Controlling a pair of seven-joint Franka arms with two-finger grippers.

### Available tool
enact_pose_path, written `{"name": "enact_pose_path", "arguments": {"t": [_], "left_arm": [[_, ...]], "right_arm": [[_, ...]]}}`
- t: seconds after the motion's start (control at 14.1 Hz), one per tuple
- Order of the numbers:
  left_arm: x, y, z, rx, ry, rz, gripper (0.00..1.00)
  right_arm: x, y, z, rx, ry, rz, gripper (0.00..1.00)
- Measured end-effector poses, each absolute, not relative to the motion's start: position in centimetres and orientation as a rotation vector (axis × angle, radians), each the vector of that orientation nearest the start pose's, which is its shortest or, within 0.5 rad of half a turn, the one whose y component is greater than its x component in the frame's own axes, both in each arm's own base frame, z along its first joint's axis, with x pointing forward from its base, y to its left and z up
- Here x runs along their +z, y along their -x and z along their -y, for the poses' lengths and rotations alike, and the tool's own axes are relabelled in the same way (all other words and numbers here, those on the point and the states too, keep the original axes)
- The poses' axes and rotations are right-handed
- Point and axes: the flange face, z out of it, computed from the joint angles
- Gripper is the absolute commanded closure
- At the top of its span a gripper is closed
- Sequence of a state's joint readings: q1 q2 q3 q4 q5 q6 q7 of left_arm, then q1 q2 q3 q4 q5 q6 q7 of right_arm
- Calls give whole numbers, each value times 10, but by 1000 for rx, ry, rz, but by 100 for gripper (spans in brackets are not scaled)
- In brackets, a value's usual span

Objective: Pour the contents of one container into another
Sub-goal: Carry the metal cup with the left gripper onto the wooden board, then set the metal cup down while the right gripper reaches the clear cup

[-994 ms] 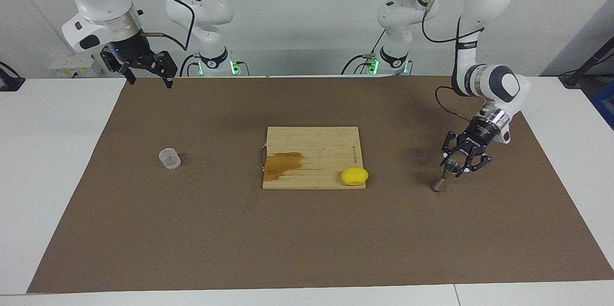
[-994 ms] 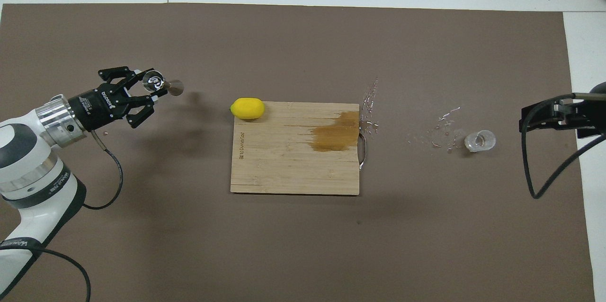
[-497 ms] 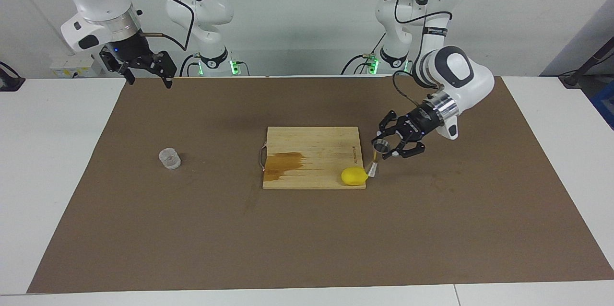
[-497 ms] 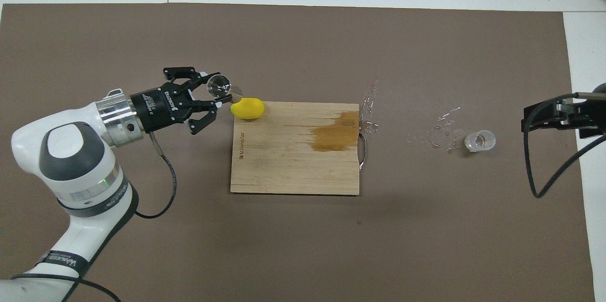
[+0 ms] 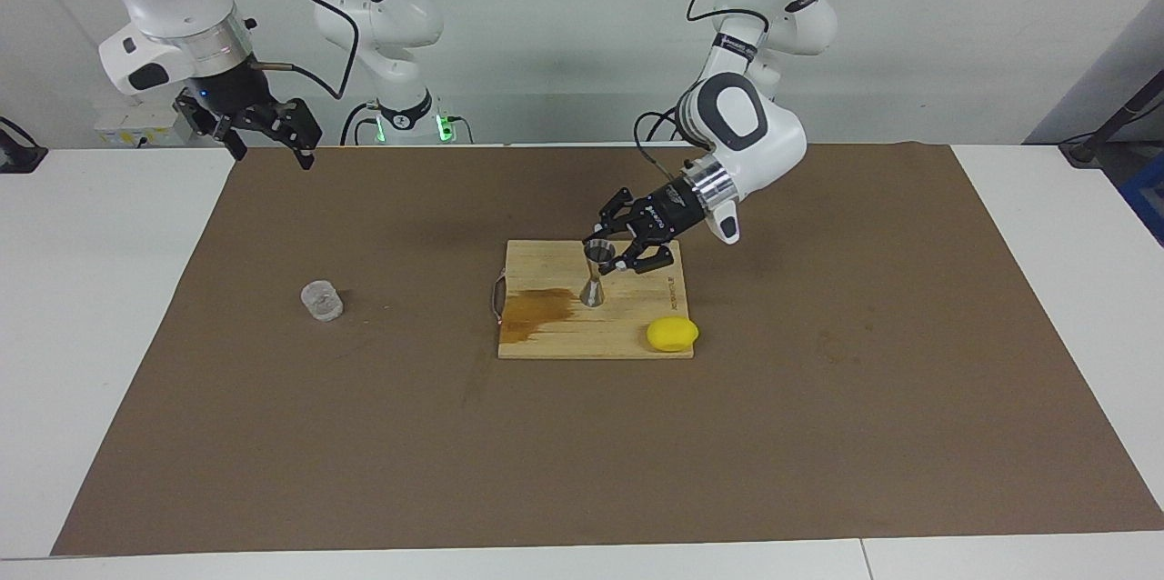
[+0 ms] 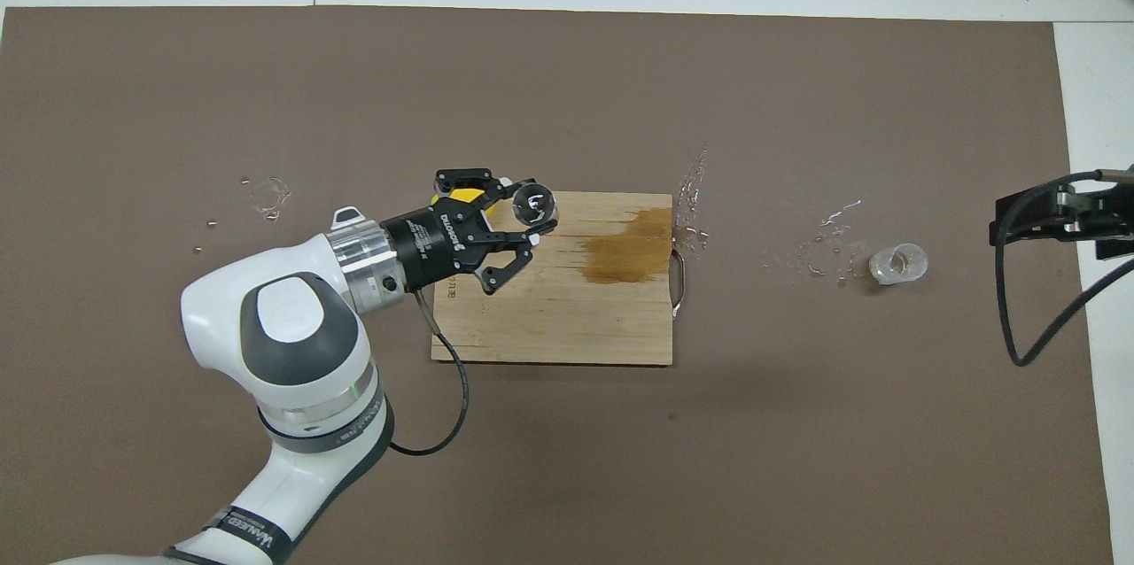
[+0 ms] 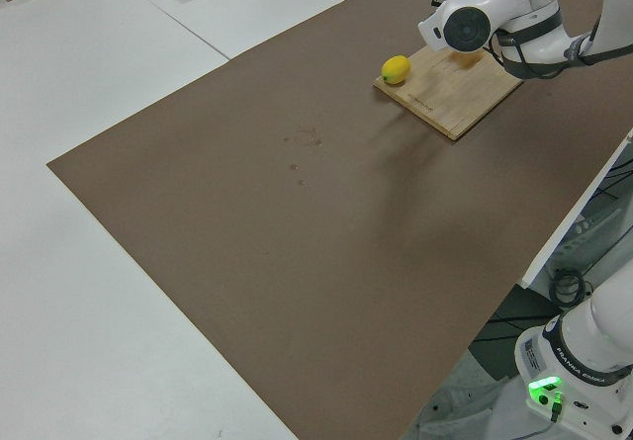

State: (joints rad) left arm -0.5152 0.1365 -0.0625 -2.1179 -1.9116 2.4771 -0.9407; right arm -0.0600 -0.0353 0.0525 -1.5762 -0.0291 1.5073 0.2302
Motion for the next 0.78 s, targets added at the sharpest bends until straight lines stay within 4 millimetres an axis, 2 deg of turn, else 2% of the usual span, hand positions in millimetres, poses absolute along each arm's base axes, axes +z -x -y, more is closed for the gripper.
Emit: {"name": "enact_pose_path", "arguments": {"t": [0.21, 0.43, 0.57, 0.78], "left_arm": [[345, -487, 351, -893, -1170, -1651, 100], [331, -489, 369, -900, -1198, -1644, 100], [324, -487, 374, -894, -1207, -1653, 100], [317, -484, 390, -874, -1216, -1672, 100]], "right_arm": [[632, -540, 7, 45, 3079, -693, 0], [617, -551, 22, 80, 2889, -1049, 0], [599, -560, 35, 150, 2762, -1264, 0], [560, -575, 56, 273, 2516, -1597, 0]]}}
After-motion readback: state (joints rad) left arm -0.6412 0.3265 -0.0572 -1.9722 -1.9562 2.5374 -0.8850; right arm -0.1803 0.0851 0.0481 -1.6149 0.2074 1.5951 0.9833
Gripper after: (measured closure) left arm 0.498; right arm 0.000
